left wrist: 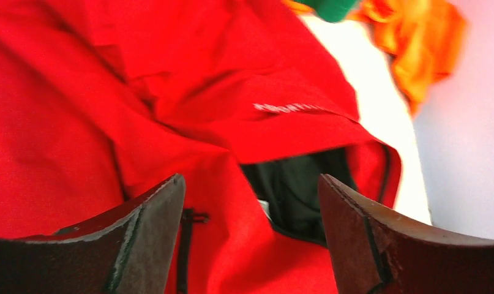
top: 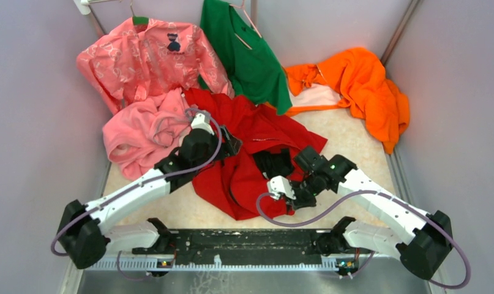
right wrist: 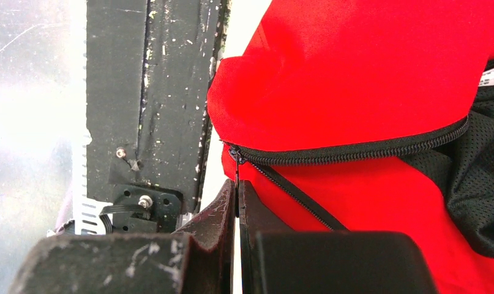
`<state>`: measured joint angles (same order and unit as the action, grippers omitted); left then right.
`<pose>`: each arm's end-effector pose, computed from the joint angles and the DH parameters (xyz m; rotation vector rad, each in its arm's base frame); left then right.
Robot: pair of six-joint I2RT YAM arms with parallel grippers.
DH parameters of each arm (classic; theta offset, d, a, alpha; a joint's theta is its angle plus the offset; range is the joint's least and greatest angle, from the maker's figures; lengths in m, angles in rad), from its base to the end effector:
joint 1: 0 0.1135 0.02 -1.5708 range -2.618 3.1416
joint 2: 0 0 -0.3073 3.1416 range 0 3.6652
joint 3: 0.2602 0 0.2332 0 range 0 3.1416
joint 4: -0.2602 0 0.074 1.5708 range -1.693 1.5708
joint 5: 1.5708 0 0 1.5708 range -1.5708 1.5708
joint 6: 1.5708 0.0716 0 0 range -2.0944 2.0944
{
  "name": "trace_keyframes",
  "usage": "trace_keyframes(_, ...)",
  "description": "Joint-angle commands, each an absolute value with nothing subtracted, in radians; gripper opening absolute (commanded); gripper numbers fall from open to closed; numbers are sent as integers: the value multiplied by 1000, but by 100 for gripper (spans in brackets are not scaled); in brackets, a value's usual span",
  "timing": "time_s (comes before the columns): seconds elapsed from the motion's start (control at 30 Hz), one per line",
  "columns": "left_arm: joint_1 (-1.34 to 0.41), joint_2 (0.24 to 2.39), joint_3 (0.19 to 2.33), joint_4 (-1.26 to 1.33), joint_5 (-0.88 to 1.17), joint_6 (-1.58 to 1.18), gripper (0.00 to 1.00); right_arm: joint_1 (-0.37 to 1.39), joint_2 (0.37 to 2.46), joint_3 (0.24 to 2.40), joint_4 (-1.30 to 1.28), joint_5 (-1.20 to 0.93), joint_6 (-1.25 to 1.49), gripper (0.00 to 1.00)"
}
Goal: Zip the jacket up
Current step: Adjust the jacket at the center of the board.
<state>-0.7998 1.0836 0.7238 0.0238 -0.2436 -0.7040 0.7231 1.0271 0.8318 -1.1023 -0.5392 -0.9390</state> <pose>0.1822 -0.1627 0.3145 -0.0766 1.9741 -0.7785 0.0734 0.1138 0.2612 -2.0862 1.7636 0.7095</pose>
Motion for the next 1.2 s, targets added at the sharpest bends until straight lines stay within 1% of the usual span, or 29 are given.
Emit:
trace_keyframes(0.0, -744, 1249, 887, -282, -293, -819, 81, 706, 995, 855, -1074, -551, -924, 0)
trace_keyframes(0.07, -735, 1351, 975, -407, -318, -880, 81, 703, 990, 851, -1070, -550, -920, 0)
trace_keyframes(0.13, -727, 1440, 1043, -498, -326, -930, 84, 700, 990, 847, -1063, -553, -919, 0)
trace_keyframes(0.2, -722, 1509, 1083, -532, -310, -950, 87, 700, 989, 847, -1060, -554, -917, 0)
trace_keyframes(0.27, -716, 1559, 1101, -527, -288, -967, 88, 700, 989, 847, -1057, -555, -917, 0)
trace_keyframes(0.33, -710, 1605, 1110, -507, -260, -970, 87, 700, 989, 848, -1055, -558, -917, 0)
trace_keyframes(0.37, -707, 1627, 1117, -504, -258, -969, 82, 700, 990, 848, -1054, -559, -917, 0)
trace_keyframes(0.4, -700, 1643, 1125, -496, -256, -958, 71, 700, 990, 848, -1054, -559, -917, 0)
trace_keyframes(0.43, -693, 1654, 1130, -475, -250, -934, 50, 700, 988, 849, -1054, -560, -917, 0)
trace_keyframes(0.47, -680, 1656, 1137, -449, -237, -894, 27, 700, 987, 849, -1054, -560, -917, 0)
trace_keyframes(0.5, -667, 1652, 1149, -422, -217, -847, 8, 700, 986, 853, -1055, -560, -917, 0)
trace_keyframes(0.53, -656, 1640, 1164, -397, -201, -784, 0, 700, 985, 856, -1056, -557, -917, 0)
trace_keyframes(0.67, -645, 1566, 1276, -206, -134, -465, 0, 700, 991, 896, -1049, -525, -917, 0)
trace_keyframes(0.77, -626, 1606, 1519, -169, -16, -236, 0, 699, 1019, 967, -1049, -499, -939, 0)
trace_keyframes(0.9, -608, 1752, 1895, -196, 289, -25, 0, 701, 1090, 1110, -1050, -487, -972, 0)
trace_keyframes(1.0, -606, 1837, 2089, -176, 534, 85, 0, 703, 1132, 1212, -1003, -473, -962, 0)
trace_keyframes(1.07, -600, 1859, 2134, -154, 575, 118, 2, 704, 1157, 1256, -973, -468, -945, 0)
trace_keyframes(1.1, -589, 1860, 2132, -151, 577, 127, 5, 705, 1171, 1266, -970, -469, -940, 0)
trace_keyframes(1.17, -548, 1851, 2079, -149, 561, 82, 10, 706, 1196, 1252, -958, -470, -928, 0)
